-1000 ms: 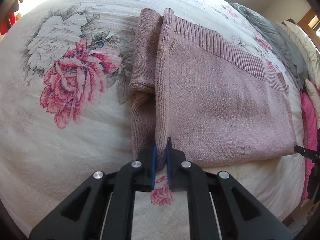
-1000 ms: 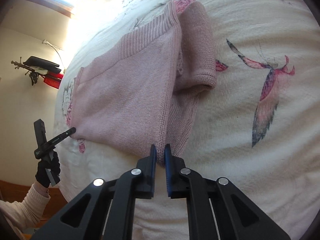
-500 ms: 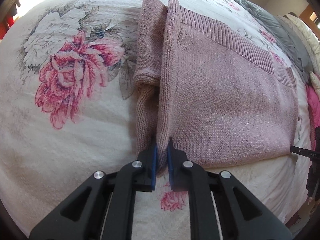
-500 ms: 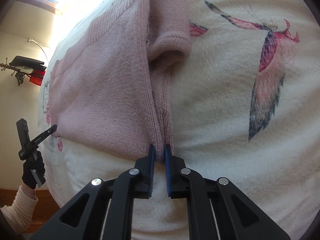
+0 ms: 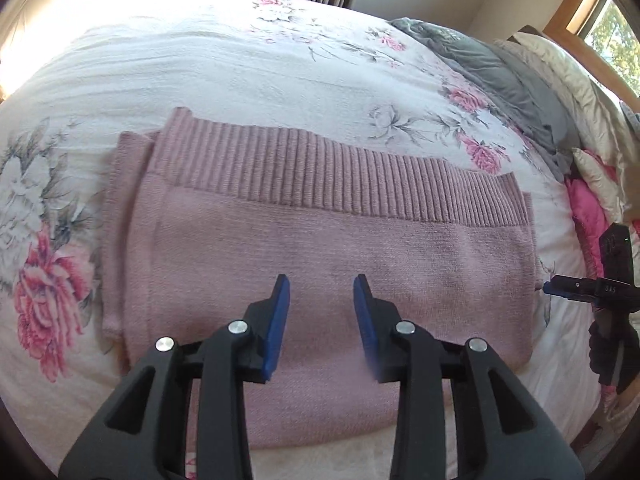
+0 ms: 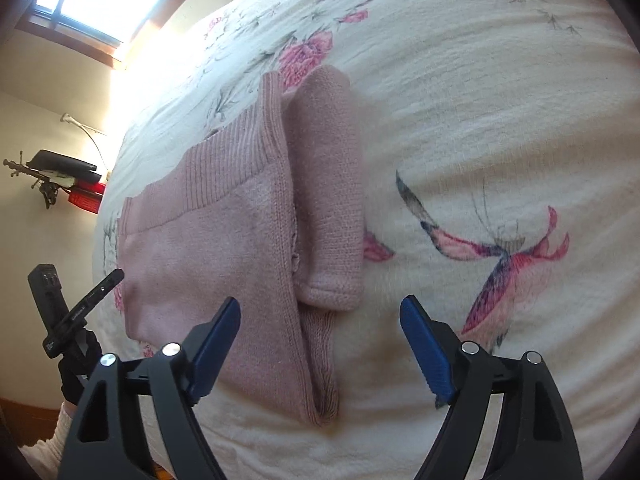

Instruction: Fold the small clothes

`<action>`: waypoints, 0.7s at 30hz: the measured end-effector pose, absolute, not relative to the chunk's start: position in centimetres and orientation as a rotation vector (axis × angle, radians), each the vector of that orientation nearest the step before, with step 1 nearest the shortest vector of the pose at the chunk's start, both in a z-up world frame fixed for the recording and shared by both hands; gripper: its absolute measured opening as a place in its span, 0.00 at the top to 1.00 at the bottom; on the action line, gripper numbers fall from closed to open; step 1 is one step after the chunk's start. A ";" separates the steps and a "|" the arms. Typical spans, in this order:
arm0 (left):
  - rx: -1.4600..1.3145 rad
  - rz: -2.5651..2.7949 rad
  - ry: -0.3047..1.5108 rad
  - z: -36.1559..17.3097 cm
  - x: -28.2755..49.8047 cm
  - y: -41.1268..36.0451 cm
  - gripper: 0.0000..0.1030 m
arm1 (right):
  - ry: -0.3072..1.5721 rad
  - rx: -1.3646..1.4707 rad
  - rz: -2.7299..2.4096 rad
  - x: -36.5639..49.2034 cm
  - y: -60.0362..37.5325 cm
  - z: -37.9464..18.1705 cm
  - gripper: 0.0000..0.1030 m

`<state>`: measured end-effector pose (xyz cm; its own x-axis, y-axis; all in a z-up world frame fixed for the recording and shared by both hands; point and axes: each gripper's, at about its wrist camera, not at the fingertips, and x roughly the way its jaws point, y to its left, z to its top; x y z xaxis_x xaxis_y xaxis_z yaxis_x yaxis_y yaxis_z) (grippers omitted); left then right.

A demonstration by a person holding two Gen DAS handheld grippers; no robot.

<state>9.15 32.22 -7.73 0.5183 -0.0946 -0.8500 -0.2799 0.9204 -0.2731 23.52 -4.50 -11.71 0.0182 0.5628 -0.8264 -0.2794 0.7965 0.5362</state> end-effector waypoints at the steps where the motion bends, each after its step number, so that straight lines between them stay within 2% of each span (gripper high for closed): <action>1: -0.420 0.101 1.030 -8.3 9.9 31.8 0.68 | 1.416 0.257 0.671 24.0 -4.2 -12.1 0.20; 7: -0.421 0.111 1.088 -11.8 12.5 30.9 0.68 | 1.420 0.265 0.677 25.1 -2.6 -14.0 0.19; 8: -0.423 0.112 1.093 -12.3 12.6 31.0 0.68 | 1.417 0.262 0.674 25.1 -2.6 -14.0 0.21; 10: -0.410 0.107 1.090 -12.7 12.6 31.0 0.68 | 1.401 0.227 0.668 24.9 -2.4 -13.8 0.36; 11: -0.398 0.103 1.090 -12.8 12.6 30.9 0.68 | 1.397 0.239 0.700 24.8 -2.3 -13.6 0.53; 12: -0.388 0.100 1.092 -12.8 12.7 30.9 0.68 | 1.402 0.266 0.736 24.6 -2.4 -13.4 0.57; 17: -0.402 0.081 1.097 -13.1 12.8 31.3 0.68 | 1.439 0.242 0.744 24.7 -1.5 -14.4 0.53; 19: -0.423 0.072 1.095 -13.2 12.8 31.6 0.68 | 1.452 0.302 0.743 25.1 -2.0 -15.1 0.59; 21: -0.431 0.064 1.094 -13.4 12.7 31.8 0.68 | 1.455 0.355 0.742 25.1 -2.8 -15.6 0.68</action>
<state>12.73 31.78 -13.35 0.4655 -0.1594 -0.8706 -0.2605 0.9154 -0.3069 25.13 -2.83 -15.56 -0.0509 0.6450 -0.7625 -0.2385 0.7335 0.6364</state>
